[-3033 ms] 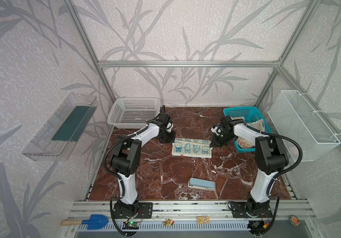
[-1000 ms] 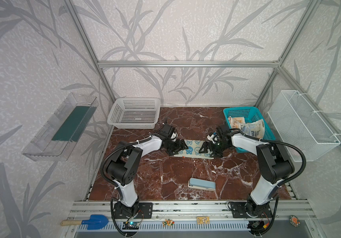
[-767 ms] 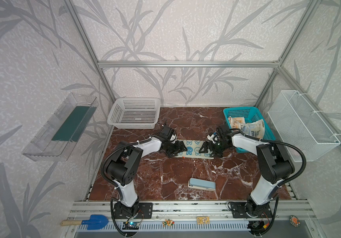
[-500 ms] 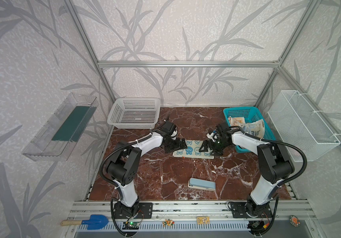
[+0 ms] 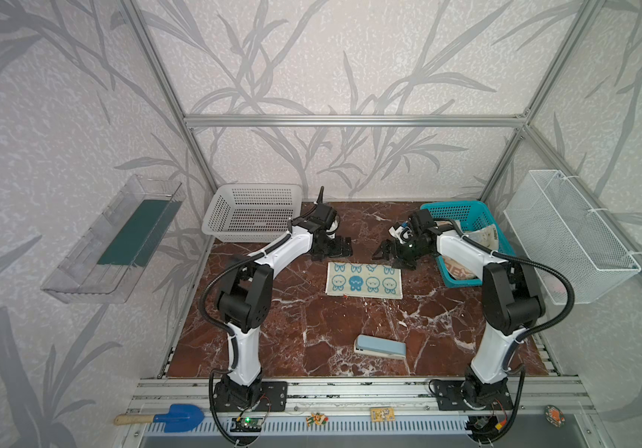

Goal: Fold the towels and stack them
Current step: 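Grasp the folded bunny towel's ends with both grippers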

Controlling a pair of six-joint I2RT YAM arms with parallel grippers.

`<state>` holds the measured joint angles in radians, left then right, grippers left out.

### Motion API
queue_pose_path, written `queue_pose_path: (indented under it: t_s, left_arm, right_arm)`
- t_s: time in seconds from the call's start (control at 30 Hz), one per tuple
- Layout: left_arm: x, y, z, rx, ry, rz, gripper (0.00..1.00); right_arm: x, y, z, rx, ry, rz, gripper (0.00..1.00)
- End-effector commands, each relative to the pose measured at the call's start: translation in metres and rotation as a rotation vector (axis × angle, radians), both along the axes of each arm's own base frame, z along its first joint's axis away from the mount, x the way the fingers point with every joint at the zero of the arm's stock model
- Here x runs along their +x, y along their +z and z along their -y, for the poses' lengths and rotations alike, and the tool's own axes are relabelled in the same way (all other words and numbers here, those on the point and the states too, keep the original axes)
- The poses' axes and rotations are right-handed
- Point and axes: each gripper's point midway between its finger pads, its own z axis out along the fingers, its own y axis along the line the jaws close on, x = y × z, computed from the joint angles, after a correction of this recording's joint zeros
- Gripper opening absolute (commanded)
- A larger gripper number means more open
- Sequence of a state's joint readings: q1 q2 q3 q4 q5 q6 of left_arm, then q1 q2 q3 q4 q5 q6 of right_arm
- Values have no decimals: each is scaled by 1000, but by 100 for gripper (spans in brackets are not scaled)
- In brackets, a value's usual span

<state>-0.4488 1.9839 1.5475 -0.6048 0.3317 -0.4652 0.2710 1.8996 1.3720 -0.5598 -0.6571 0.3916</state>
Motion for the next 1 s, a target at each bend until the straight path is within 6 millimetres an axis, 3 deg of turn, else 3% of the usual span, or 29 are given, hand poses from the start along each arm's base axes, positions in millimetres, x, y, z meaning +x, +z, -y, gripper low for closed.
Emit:
queue_pose_path:
  t_s: [0.0, 0.27, 0.37, 0.5, 0.73, 0.83, 0.97]
  left_arm:
    - [7, -3, 14, -70, 26, -35, 99]
    - [-9, -55, 6, -36, 33, -131, 99]
    - [-13, -63, 0, -4, 26, -140, 99]
    - [-8, -48, -8, 43, 9, -103, 99]
    - [2, 14, -37, 219, -26, 106, 99]
    - [-8, 15, -50, 283, -46, 73, 99]
    - [-30, -5, -55, 297, -68, -25, 99]
  right_arm:
    - [12, -4, -4, 30, -9, -25, 99]
    - [9, -45, 3, -7, -17, -88, 99]
    - [8, -50, 5, -13, -15, -97, 99]
    - [13, -38, 7, -9, -10, -68, 99]
    - [17, 16, 12, 11, -13, 26, 99]
    - [7, 23, 17, -8, -6, 32, 99]
    - [-10, 16, 25, -41, -5, 22, 99]
